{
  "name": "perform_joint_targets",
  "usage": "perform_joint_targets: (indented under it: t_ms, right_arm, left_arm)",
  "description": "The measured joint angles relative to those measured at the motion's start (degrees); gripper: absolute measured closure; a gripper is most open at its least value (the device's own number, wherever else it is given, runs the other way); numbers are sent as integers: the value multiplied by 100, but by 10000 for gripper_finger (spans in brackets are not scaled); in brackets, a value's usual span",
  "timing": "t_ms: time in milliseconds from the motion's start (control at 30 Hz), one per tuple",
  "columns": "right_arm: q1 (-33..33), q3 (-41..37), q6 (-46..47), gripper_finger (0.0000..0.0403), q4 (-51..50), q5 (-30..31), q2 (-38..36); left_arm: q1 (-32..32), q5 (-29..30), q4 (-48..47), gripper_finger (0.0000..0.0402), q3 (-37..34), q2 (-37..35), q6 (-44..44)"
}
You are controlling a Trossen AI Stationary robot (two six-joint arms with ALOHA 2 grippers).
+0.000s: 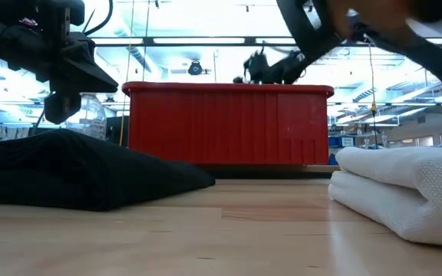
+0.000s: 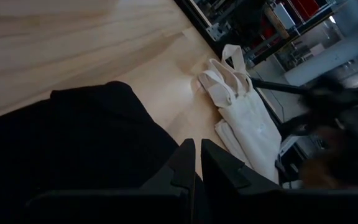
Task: Fold laundry
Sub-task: Put the blue checkered shirt into the red bin
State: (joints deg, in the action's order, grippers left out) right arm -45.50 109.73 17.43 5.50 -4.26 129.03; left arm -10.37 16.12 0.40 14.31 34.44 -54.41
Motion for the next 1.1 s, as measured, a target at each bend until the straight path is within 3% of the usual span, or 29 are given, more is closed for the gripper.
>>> perform_joint_targets:
  t_ms: [167, 267, 367, 533, 667, 800, 1100]
  right_arm:
    - [-131, 24, -631, 133, -1613, 176, 327]
    - [-131, 38, -736, 133, -1853, 42, 310]
    - [-119, -3, -759, 133, -1813, 37, 109]
    - [68, -7, -913, 133, -1074, 802, -597]
    - [234, 13, -1352, 133, 196, 317, -749]
    - [474, 5, -1771, 133, 552, 36, -599]
    - [421, 6, -1606, 133, -1031, 42, 375]
  left_arm:
    - [1, -216, -11, 370, 0, -1, -24]
    - [0, -269, -26, 370, 0, 0, -55]
    - [0, -361, -26, 370, -2, -2, -74]
    - [1, -547, -24, 370, -2, -2, -179]
    - [0, -573, -24, 370, -2, -1, -197]
    - [2, -573, -26, 370, -2, 0, -195]
    - [2, -574, -129, 370, -2, -2, -345]
